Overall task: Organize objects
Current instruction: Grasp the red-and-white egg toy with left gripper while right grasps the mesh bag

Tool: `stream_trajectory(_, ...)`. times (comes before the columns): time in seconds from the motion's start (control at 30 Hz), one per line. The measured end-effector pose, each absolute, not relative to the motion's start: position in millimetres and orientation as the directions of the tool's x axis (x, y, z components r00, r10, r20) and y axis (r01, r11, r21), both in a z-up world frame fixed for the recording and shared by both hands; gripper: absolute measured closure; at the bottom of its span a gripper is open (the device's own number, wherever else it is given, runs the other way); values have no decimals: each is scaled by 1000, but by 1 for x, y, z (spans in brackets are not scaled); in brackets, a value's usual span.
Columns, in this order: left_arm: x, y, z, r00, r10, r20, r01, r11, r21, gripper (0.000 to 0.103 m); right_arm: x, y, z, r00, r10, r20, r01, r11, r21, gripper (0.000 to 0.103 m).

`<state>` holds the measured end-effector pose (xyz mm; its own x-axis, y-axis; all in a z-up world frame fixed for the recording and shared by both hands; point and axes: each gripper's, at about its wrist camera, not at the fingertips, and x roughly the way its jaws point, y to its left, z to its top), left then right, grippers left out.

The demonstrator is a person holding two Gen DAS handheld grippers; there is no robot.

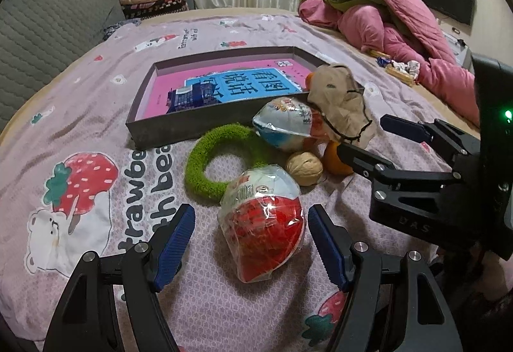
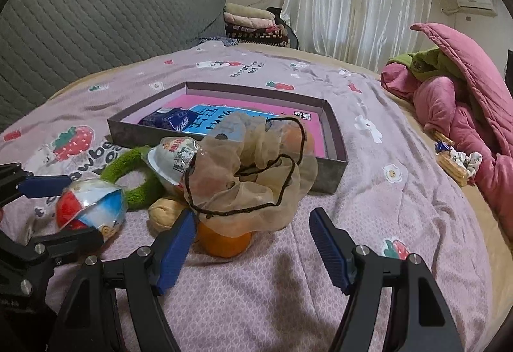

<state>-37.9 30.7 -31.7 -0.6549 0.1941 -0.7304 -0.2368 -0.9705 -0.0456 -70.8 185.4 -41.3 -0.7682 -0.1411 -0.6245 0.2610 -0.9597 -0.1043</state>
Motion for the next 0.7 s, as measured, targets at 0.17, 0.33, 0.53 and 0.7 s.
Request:
stream_trajectory(0.17, -43, 29, -34, -651, 184, -736, -218, -975, -51, 29, -81, 181, -42, -768, -131, -627, 255, -961, -111, 31)
stream_trajectory(0.33, -45, 29, -35, -649, 183, -739, -216, -975, -52, 29, -90, 184, -38, -781, -111, -615, 228, -967, -115, 35)
stream_trajectory(0.53, -47, 28, -35, -647, 191, -738, -216, -974, -63, 29, -103, 195, -38, -749, -138, -648, 228, -972, -57, 68)
stream_trajectory(0.7, -48, 27, -35, -639, 206, -741, -219, -972, -82, 34, -104, 203, -35, -740, -188, -646, 238, -971, 10, 81)
